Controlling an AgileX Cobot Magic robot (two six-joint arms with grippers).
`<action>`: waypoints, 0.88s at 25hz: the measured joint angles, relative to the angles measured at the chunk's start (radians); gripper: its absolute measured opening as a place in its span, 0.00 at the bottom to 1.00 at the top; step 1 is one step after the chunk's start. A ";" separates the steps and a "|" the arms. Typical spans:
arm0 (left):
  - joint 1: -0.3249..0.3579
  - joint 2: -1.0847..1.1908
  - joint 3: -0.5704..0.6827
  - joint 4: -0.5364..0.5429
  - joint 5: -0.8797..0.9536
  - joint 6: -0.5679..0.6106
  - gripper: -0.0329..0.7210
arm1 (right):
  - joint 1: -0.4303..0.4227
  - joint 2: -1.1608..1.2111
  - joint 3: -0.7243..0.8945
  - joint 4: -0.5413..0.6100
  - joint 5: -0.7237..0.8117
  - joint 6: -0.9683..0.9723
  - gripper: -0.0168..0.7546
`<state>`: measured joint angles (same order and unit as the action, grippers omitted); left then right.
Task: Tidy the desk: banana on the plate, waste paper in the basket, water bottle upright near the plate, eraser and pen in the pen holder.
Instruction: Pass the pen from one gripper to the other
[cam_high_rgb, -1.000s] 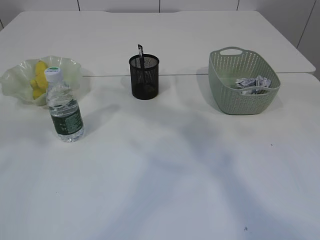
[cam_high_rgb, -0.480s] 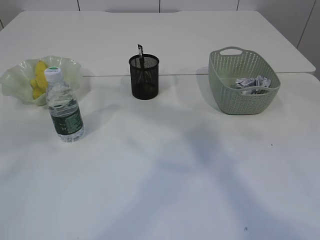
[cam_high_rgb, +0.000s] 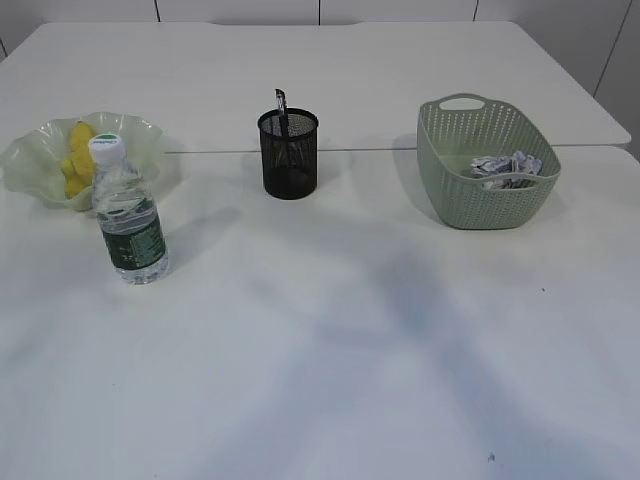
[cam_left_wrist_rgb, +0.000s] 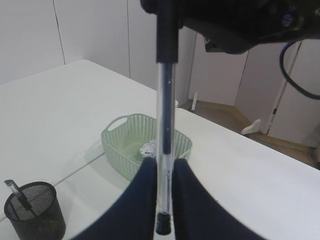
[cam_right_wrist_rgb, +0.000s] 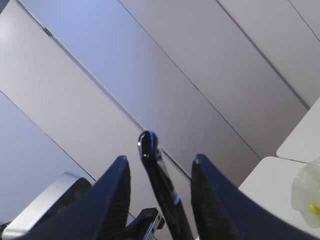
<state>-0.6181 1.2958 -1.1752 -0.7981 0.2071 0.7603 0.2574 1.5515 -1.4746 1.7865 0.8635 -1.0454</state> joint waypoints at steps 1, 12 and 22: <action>0.000 0.000 0.000 0.000 0.000 0.000 0.07 | 0.000 0.000 0.000 0.000 0.003 0.000 0.42; 0.000 0.000 0.000 0.000 0.000 0.001 0.07 | 0.000 0.000 0.000 -0.002 0.014 0.000 0.31; -0.007 0.000 0.000 -0.002 0.000 0.001 0.07 | 0.000 0.000 0.000 -0.002 0.018 -0.015 0.25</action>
<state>-0.6252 1.2958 -1.1752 -0.7999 0.2071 0.7610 0.2574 1.5515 -1.4746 1.7846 0.8814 -1.0600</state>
